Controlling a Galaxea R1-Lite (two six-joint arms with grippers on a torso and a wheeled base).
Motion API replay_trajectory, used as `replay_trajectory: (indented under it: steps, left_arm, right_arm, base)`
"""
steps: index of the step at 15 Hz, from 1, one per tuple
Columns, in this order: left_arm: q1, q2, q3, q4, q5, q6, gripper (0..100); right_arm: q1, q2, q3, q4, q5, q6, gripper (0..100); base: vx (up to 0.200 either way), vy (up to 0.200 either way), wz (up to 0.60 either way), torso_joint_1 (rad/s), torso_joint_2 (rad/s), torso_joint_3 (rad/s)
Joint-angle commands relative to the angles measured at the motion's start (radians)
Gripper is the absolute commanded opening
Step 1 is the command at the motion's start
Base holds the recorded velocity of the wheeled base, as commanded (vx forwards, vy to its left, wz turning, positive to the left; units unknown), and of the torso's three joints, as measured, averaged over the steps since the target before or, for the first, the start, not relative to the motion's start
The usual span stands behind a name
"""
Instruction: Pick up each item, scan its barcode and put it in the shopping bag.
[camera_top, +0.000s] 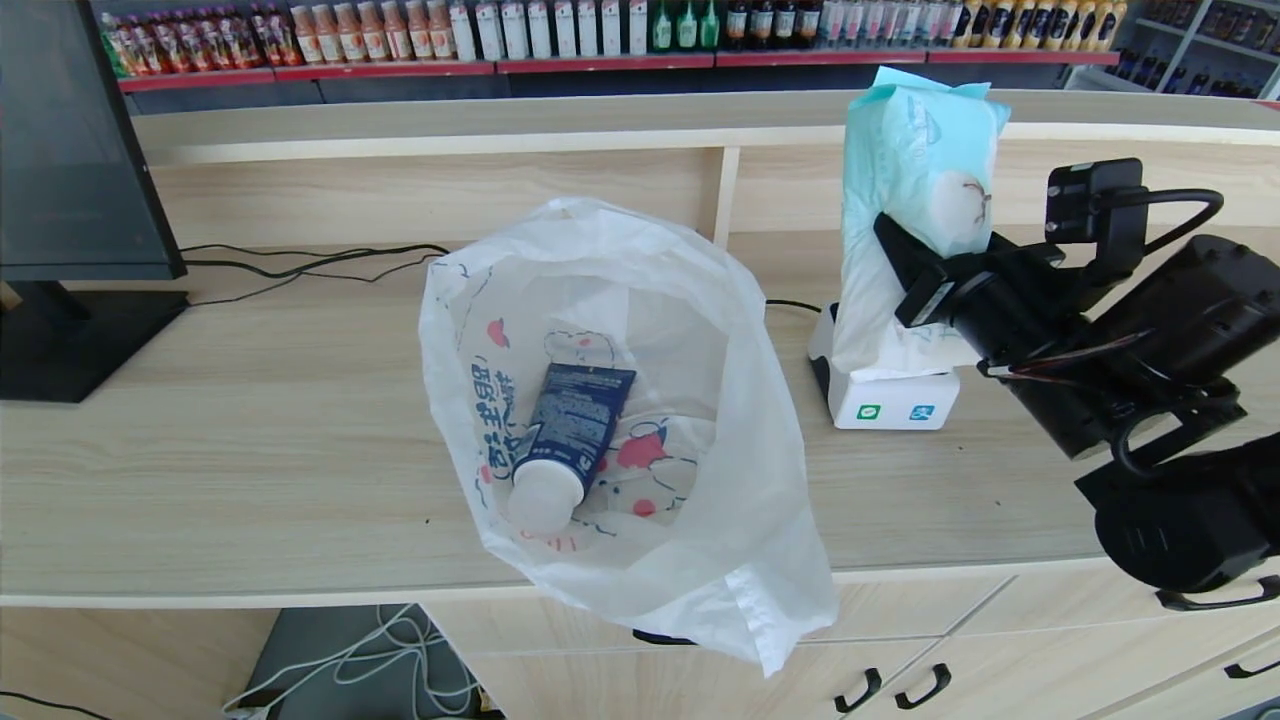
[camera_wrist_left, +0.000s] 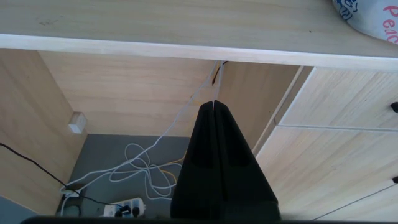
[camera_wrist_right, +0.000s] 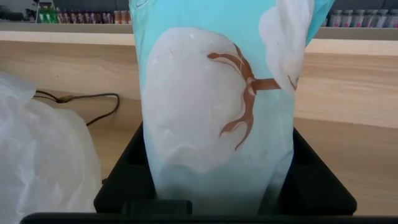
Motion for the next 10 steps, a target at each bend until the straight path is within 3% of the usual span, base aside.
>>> replay_trajectory:
  steps: [1,10]
  left_arm:
    - [0.0,0.0,0.0,0.0,0.0,-0.001,0]
    - [0.0,0.0,0.0,0.0,0.0,-0.001,0]
  right_arm:
    - [0.0,-0.033,0.04,0.001,-0.001,-0.001,0]
    - [0.0,-0.117,0.111,-0.003,0.001,0.001,0]
  base:
    - [0.0,0.0,0.0,0.0,0.0,0.0]
    - [0.0,0.0,0.0,0.0,0.0,0.0]
